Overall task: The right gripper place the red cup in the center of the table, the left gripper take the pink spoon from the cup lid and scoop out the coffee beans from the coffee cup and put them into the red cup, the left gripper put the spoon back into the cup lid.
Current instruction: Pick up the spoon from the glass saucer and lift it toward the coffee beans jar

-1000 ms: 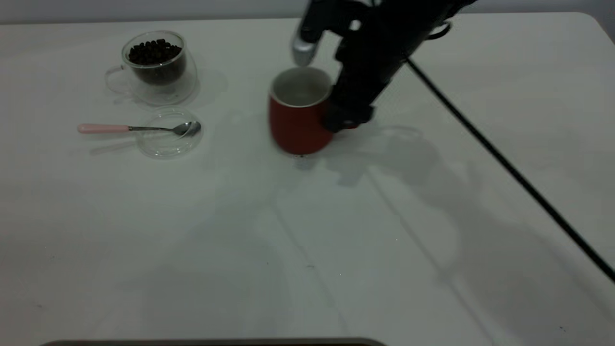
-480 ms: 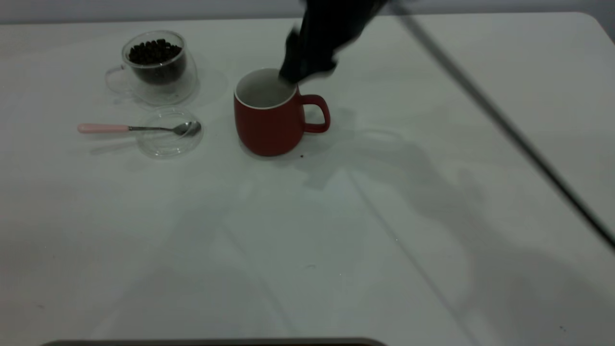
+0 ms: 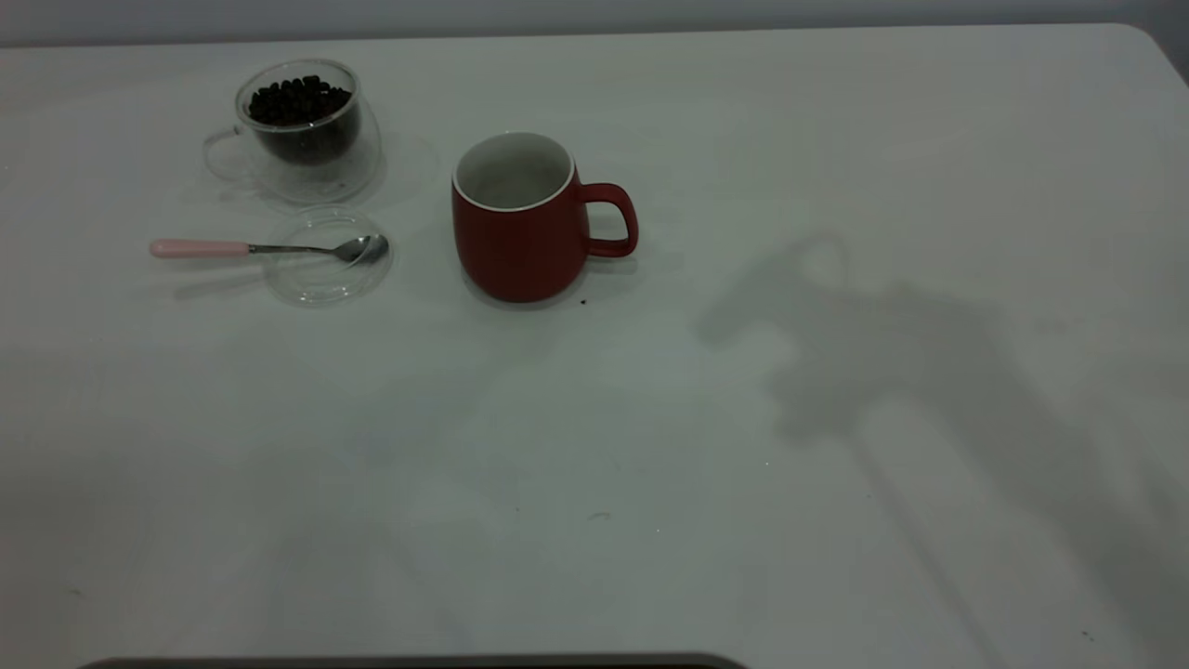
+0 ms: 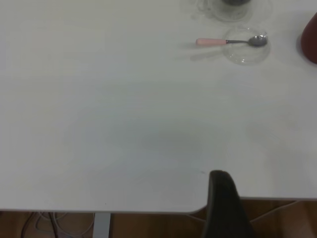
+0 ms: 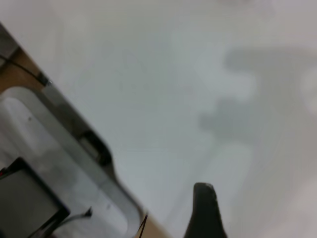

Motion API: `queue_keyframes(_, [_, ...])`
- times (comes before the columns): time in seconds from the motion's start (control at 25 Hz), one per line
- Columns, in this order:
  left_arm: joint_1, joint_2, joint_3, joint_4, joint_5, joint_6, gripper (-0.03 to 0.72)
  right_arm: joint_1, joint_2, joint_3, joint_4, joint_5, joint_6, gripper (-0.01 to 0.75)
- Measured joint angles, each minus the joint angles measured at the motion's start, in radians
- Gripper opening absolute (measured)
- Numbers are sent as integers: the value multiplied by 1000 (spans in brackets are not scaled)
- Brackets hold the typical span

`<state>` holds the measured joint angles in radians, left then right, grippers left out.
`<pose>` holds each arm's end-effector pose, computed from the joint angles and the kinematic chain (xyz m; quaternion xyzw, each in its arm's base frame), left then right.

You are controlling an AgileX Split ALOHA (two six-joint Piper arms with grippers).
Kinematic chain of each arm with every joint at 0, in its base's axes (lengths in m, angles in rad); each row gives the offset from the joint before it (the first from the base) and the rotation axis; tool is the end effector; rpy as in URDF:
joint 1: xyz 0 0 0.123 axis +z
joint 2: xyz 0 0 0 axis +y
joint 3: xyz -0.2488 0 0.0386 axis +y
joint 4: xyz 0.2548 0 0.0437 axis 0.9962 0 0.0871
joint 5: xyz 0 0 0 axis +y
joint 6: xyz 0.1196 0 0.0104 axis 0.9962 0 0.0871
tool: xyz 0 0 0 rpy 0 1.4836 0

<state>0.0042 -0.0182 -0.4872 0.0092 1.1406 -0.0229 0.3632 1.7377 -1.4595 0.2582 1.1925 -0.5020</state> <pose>0.0548 0.0012 0.2561 -0.0122 0.8720 0.0000 0.4894 0.3258 0.1543 0.2196 -0.3811 0.9115 0.1168 0.1011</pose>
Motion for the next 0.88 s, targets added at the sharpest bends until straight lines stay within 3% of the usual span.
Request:
queue_keyframes(0.4, [0,0,0,0,0,0,503,-2,-409,329,-98,30,245,596])
queue_keyframes(0.88, [0,0,0,0,0,1,503,-2,-885,640,-123,41,268,596])
